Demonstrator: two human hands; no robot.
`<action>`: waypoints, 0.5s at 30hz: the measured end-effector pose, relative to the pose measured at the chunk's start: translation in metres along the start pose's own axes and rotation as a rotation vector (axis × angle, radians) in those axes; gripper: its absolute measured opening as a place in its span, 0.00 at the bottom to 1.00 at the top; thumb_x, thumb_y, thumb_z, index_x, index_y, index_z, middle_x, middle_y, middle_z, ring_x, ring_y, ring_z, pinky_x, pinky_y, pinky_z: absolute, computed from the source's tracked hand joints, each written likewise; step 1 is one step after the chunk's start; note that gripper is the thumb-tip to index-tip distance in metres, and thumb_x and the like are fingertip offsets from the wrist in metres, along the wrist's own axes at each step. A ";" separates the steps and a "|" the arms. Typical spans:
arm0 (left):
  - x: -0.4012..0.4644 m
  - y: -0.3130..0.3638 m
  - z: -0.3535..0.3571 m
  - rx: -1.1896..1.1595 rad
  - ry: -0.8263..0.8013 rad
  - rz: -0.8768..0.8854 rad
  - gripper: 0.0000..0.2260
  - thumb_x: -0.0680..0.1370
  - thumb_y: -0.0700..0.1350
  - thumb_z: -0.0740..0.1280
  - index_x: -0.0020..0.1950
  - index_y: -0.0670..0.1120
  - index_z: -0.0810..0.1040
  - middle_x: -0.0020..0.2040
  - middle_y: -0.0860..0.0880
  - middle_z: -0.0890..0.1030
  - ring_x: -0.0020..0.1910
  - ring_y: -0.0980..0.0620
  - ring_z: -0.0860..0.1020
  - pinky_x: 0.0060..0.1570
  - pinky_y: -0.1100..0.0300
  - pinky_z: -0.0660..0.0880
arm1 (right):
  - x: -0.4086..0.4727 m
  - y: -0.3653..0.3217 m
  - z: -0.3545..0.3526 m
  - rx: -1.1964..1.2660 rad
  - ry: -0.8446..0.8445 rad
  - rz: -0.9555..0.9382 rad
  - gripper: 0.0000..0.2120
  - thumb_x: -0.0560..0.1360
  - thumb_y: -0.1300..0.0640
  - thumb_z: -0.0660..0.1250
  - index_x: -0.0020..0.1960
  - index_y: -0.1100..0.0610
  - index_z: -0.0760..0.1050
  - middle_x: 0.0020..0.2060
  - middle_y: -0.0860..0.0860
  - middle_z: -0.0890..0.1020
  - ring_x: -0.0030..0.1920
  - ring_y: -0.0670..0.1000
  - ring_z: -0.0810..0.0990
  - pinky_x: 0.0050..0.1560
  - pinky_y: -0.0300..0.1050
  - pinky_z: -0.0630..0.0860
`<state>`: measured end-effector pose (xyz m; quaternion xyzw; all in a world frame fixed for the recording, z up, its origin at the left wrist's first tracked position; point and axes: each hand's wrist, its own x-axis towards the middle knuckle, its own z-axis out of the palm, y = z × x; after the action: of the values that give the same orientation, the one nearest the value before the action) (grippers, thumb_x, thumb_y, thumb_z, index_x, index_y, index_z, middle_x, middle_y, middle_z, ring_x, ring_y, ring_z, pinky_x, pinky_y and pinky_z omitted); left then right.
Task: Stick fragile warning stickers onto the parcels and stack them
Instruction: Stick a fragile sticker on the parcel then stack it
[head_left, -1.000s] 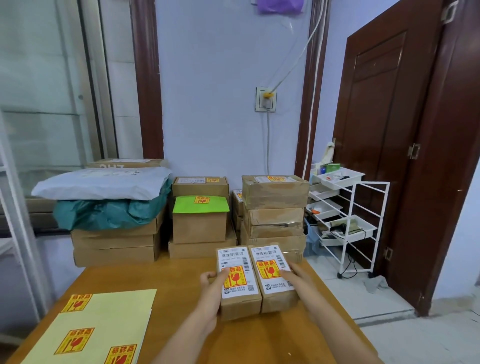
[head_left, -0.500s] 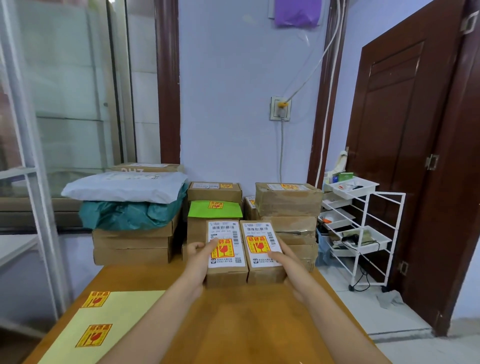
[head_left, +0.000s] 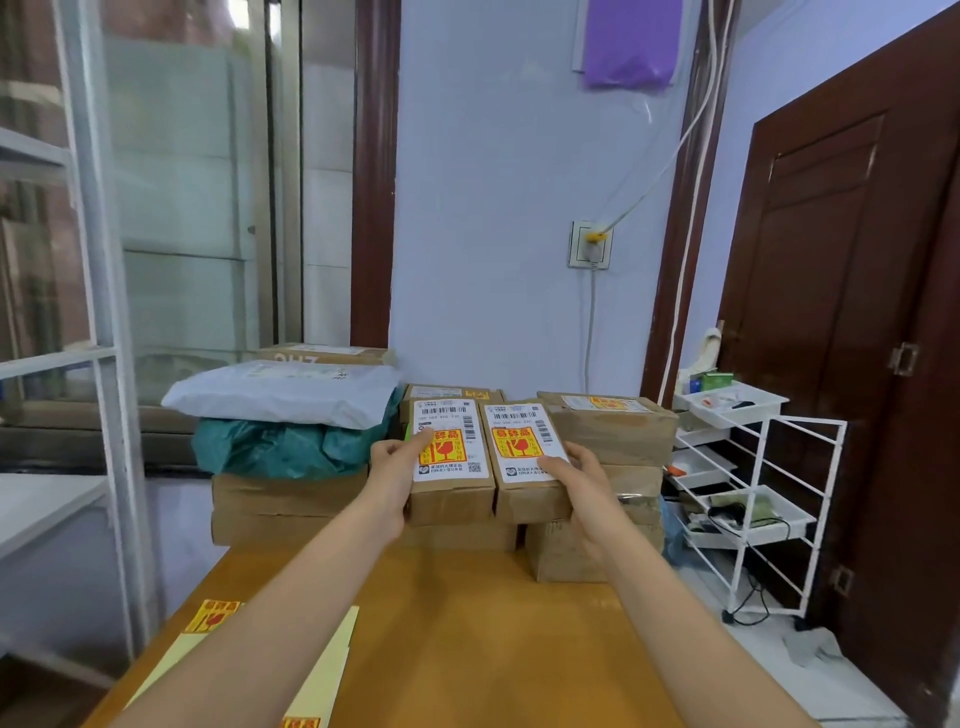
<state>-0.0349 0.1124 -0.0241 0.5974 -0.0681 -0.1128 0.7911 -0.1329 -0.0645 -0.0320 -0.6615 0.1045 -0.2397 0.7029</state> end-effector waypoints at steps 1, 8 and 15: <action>0.004 0.002 0.000 -0.001 -0.002 -0.002 0.17 0.77 0.52 0.68 0.59 0.48 0.65 0.47 0.43 0.82 0.41 0.47 0.80 0.41 0.53 0.77 | 0.001 -0.003 0.002 0.010 0.015 -0.004 0.21 0.76 0.57 0.68 0.66 0.54 0.65 0.53 0.48 0.80 0.52 0.48 0.80 0.52 0.45 0.76; 0.035 0.021 0.006 -0.036 0.006 0.002 0.19 0.75 0.51 0.70 0.60 0.48 0.66 0.49 0.42 0.82 0.45 0.45 0.81 0.48 0.48 0.78 | 0.028 -0.018 0.016 0.030 0.073 -0.016 0.18 0.75 0.56 0.68 0.62 0.55 0.67 0.53 0.51 0.81 0.53 0.50 0.80 0.59 0.50 0.75; 0.086 0.052 0.015 -0.077 -0.025 -0.024 0.23 0.74 0.51 0.71 0.66 0.46 0.72 0.50 0.42 0.84 0.45 0.44 0.83 0.34 0.54 0.78 | 0.075 -0.038 0.032 0.083 0.084 -0.077 0.11 0.77 0.58 0.66 0.58 0.53 0.69 0.49 0.48 0.80 0.46 0.46 0.80 0.42 0.39 0.76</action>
<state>0.0496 0.0894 0.0275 0.5660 -0.0666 -0.1321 0.8110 -0.0613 -0.0727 0.0212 -0.6245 0.0984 -0.2983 0.7151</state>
